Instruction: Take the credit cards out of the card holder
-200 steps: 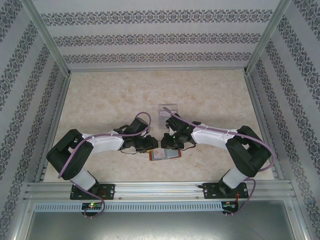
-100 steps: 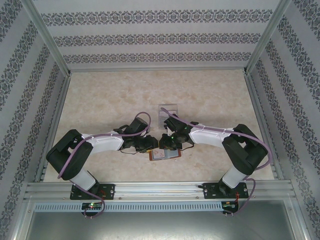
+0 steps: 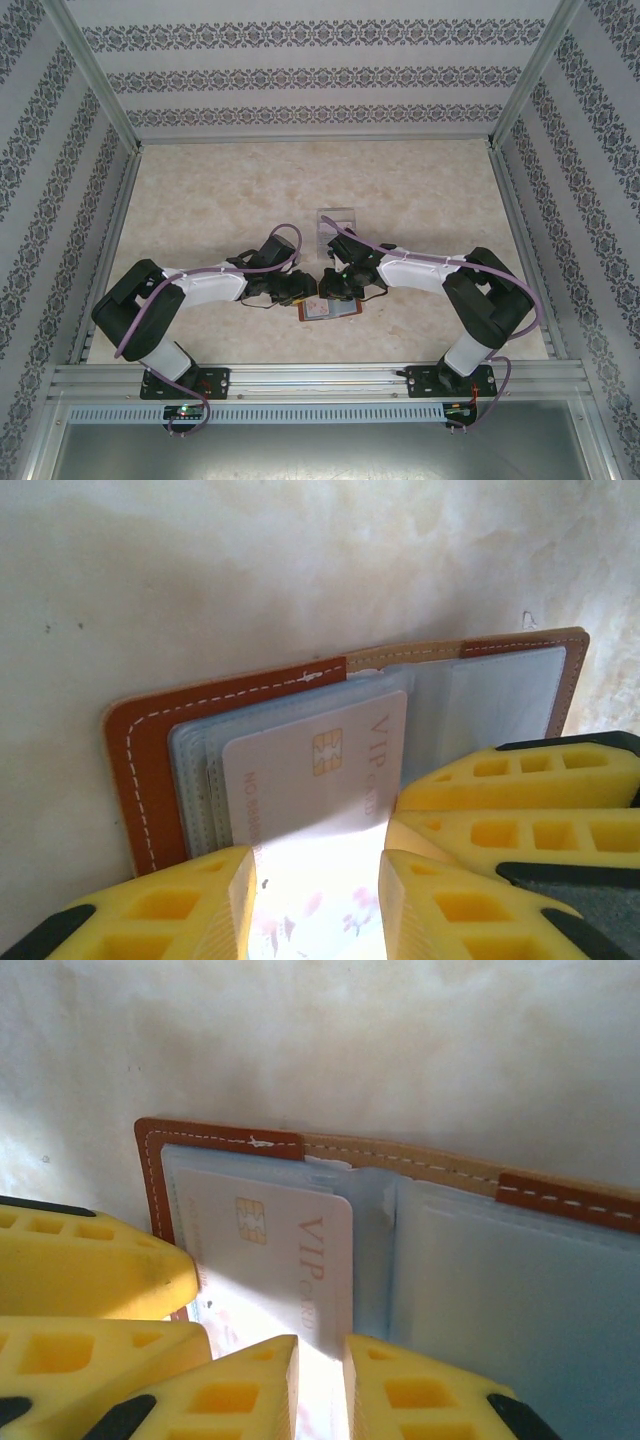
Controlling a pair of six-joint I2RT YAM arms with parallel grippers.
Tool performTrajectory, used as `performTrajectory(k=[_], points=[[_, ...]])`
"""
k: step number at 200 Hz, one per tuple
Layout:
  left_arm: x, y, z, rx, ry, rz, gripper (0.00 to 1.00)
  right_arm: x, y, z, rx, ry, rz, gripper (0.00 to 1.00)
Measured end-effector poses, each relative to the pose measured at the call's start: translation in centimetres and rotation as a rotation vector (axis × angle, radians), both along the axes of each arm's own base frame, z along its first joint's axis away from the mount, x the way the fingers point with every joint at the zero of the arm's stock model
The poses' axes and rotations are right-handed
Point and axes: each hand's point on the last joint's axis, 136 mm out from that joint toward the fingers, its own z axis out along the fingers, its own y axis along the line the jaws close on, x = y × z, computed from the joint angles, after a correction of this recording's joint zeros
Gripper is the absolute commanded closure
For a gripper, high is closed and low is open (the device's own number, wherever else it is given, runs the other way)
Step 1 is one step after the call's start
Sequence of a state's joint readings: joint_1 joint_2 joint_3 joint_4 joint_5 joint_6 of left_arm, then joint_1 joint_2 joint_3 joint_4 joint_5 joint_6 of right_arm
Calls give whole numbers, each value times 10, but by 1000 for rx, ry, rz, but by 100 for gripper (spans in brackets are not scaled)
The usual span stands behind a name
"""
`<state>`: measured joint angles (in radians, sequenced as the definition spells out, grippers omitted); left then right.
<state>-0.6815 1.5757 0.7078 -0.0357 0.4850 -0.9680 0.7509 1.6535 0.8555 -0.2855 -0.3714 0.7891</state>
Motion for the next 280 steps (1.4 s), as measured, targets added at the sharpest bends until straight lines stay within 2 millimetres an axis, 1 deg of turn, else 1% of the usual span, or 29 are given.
performTrajectory(k=[52,69,84,107,150,202,222,268,280], points=[[-2,2,0,8,7,0,57,-1,-10,-4,-55,0,-9,78],[-3,3,-1,13,14,1,61,0,-11,-1,-59,-6,-11,79],[-3,3,-1,17,13,1,66,1,-10,3,-51,-15,-12,79],[-3,4,-1,21,10,0,69,2,-7,8,-32,-25,-10,79],[-2,4,-1,21,9,-1,70,3,0,12,8,-30,0,79],[-2,3,-1,20,8,-1,71,3,1,2,-7,-10,1,79],[-1,3,0,19,6,-1,71,3,0,1,-13,-8,1,79],[0,2,2,16,3,-1,71,2,-2,0,-22,-8,2,73],[0,2,2,16,3,-1,72,1,-2,1,-25,-10,4,71]])
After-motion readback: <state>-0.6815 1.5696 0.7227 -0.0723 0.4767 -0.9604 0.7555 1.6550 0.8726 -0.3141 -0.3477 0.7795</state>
